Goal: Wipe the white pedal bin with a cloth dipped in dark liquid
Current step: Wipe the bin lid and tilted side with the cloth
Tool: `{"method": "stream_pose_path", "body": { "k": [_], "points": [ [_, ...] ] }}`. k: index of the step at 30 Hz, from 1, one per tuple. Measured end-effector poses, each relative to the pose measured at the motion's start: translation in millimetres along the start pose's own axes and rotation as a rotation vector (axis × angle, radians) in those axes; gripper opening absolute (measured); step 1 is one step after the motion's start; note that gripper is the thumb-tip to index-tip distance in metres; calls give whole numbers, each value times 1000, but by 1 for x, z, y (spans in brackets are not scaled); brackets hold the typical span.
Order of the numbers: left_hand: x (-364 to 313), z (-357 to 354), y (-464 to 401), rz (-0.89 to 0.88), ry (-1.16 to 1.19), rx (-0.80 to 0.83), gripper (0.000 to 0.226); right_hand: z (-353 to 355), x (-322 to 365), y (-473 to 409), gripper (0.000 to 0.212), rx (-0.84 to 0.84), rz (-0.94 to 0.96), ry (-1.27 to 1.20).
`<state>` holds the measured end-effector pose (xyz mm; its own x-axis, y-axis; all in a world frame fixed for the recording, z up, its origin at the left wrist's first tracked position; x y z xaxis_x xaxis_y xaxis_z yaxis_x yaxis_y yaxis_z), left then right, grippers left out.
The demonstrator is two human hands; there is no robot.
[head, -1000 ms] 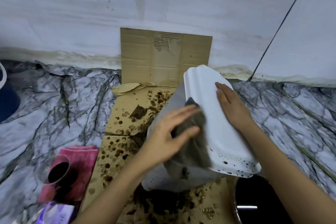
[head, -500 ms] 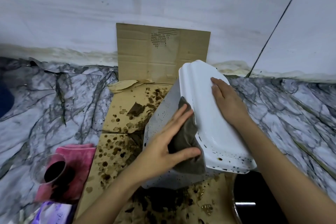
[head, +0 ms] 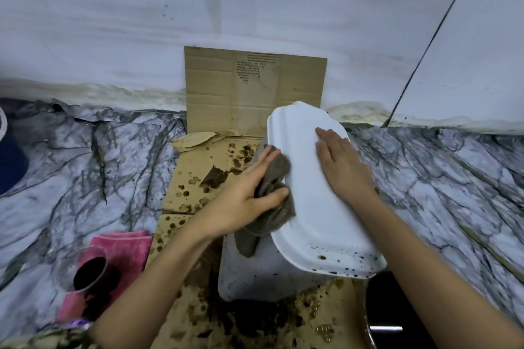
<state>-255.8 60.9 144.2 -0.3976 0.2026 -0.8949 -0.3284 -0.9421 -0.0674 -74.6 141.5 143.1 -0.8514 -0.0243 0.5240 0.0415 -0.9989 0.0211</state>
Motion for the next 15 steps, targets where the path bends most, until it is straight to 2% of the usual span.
{"method": "stream_pose_path", "body": {
  "k": [4, 6, 10, 15],
  "points": [
    [-2, -17, 29, -98, -162, 48, 80, 0, -1, 2, 44, -7, 1, -11],
    [-4, -34, 52, -138, -256, 15, 84, 3, -4, 2, 44, -4, -10, -26],
    [-4, -40, 54, -71, -103, -79, 67, 2, -2, 3, 45, -3, -9, -16],
    [9, 4, -14, 32, -26, -173, 49, -2, 10, 5, 46, 15, 4, 30]
  ]
}}
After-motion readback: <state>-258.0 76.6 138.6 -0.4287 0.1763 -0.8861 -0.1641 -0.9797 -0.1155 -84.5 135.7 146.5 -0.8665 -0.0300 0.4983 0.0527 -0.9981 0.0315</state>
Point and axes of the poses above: each hand's wrist, its own y-axis away from the middle knuckle, its own z-axis out of the back of the hand, x = y × z, the point moved 3 cm from there along -y, towards the middle knuckle, and after that the axes turned 1 degree about y, right-handed, at the moved point
